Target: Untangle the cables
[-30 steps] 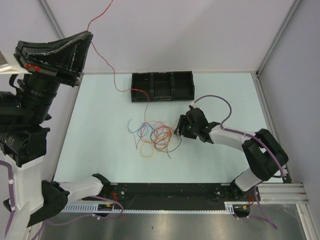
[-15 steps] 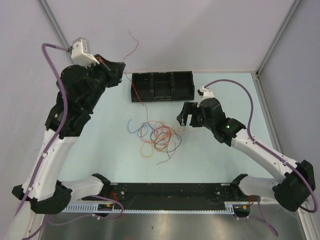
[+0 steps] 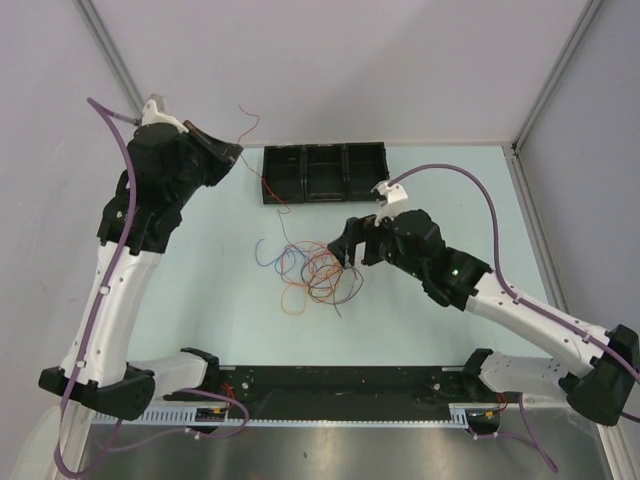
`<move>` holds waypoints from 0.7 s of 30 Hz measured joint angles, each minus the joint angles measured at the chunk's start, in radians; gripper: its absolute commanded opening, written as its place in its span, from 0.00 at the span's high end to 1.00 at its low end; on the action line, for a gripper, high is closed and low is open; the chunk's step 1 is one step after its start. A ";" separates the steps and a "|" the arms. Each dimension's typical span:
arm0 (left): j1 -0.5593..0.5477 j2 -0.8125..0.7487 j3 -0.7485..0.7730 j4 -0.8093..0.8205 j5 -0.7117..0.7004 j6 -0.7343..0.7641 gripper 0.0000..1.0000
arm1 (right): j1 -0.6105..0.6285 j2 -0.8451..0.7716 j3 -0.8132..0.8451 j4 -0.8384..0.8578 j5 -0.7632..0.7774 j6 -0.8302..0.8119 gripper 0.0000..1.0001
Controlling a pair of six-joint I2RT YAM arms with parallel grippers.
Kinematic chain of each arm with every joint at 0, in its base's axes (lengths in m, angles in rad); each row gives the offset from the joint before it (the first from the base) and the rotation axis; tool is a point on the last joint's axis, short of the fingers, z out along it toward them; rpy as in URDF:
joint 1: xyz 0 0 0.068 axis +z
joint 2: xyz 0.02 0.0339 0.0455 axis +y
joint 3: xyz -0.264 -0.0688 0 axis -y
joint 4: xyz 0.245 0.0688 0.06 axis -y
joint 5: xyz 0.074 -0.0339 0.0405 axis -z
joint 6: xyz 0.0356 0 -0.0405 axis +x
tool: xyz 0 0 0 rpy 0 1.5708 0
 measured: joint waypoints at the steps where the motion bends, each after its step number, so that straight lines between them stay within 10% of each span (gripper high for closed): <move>1: 0.000 0.006 0.005 -0.018 0.000 -0.018 1.00 | 0.005 0.015 0.000 0.027 -0.006 -0.002 0.05; 21: 0.000 0.077 0.045 -0.159 0.057 -0.219 1.00 | 0.013 0.303 0.134 0.378 -0.112 -0.046 0.21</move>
